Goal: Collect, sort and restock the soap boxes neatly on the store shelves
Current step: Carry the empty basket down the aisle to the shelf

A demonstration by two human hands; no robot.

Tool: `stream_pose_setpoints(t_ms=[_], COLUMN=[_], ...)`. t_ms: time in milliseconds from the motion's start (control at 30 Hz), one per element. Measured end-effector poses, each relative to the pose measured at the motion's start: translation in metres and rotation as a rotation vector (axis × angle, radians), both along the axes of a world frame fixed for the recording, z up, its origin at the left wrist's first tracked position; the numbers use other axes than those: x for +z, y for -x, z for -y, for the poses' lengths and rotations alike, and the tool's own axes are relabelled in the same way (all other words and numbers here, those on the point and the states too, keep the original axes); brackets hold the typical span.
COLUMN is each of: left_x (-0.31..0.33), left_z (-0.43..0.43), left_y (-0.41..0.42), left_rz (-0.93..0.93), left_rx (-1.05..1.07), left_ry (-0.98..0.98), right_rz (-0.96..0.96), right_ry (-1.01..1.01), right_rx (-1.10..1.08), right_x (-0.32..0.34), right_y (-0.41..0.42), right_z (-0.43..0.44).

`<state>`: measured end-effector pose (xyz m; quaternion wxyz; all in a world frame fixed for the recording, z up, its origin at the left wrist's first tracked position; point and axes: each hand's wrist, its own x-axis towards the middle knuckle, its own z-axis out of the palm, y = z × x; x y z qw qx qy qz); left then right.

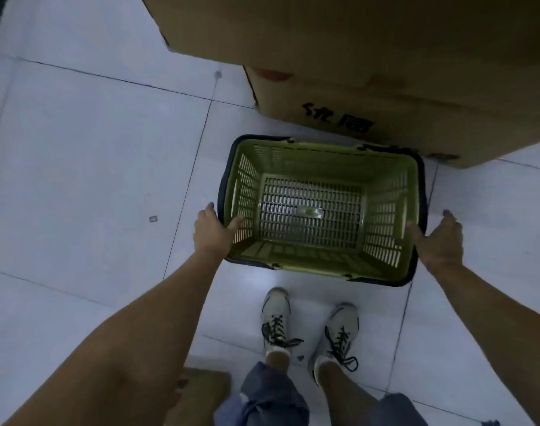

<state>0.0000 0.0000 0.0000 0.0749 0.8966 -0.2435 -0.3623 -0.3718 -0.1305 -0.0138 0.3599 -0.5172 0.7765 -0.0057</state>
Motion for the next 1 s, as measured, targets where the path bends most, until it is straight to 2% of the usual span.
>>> stream_pose_setpoints(t_ms=[200, 333, 500, 733, 1000], left_x=[-0.047, -0.047, -0.027, 0.064, 0.225], left_z=[0.020, 0.034, 0.017, -0.013, -0.025], left_y=[-0.018, -0.015, -0.005, 0.019, 0.071], left_rz=[-0.327, -0.354, -0.319, -0.248, -0.235], left_rx=[0.319, 0.467, 0.419, 0.293, 0.102], left_ry=[0.114, 0.157, 0.208, 0.211, 0.258], right_rz=[0.201, 0.223, 0.253, 0.256, 0.233], right_ry=[-0.075, -0.082, -0.104, -0.038, 0.064], right_rx=[-0.172, -0.253, -0.301, -0.419, -0.525], right_x=[-0.043, -0.047, -0.026, 0.068, 0.234], right_y=[-0.005, -0.007, 0.001, 0.026, 0.090], right_z=[0.007, 0.007, -0.002, -0.044, -0.106])
